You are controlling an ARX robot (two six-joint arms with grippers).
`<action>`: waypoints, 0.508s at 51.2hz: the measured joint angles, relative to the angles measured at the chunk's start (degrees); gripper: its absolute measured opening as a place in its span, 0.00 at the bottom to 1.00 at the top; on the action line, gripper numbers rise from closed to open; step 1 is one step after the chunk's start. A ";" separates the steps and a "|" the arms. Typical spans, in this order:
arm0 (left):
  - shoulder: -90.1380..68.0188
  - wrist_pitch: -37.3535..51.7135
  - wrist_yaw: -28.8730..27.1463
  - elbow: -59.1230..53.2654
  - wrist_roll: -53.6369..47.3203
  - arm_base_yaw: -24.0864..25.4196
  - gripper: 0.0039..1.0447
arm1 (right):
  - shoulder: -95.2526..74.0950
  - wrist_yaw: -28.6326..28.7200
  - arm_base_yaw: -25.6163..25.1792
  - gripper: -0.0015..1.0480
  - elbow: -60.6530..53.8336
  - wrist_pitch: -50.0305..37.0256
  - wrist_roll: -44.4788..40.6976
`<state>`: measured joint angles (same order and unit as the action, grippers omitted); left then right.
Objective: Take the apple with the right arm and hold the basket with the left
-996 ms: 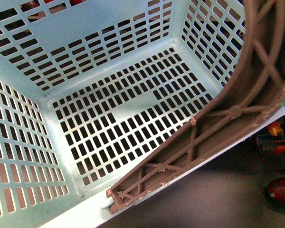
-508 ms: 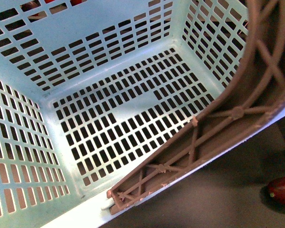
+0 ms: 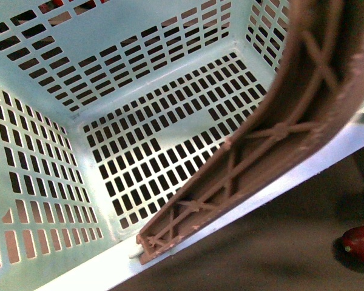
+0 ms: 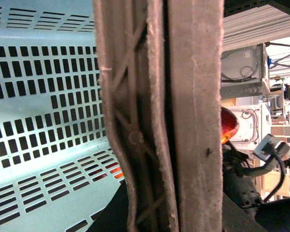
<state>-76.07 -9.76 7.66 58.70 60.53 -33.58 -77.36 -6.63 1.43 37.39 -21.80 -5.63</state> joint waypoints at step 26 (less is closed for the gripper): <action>-0.20 0.02 -0.44 0.11 -0.24 -0.11 0.16 | 8.07 -2.73 15.58 0.75 1.33 2.95 2.93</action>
<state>-76.27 -9.74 7.22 58.81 60.29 -33.69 -69.30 -9.37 17.02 38.72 -18.85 -2.70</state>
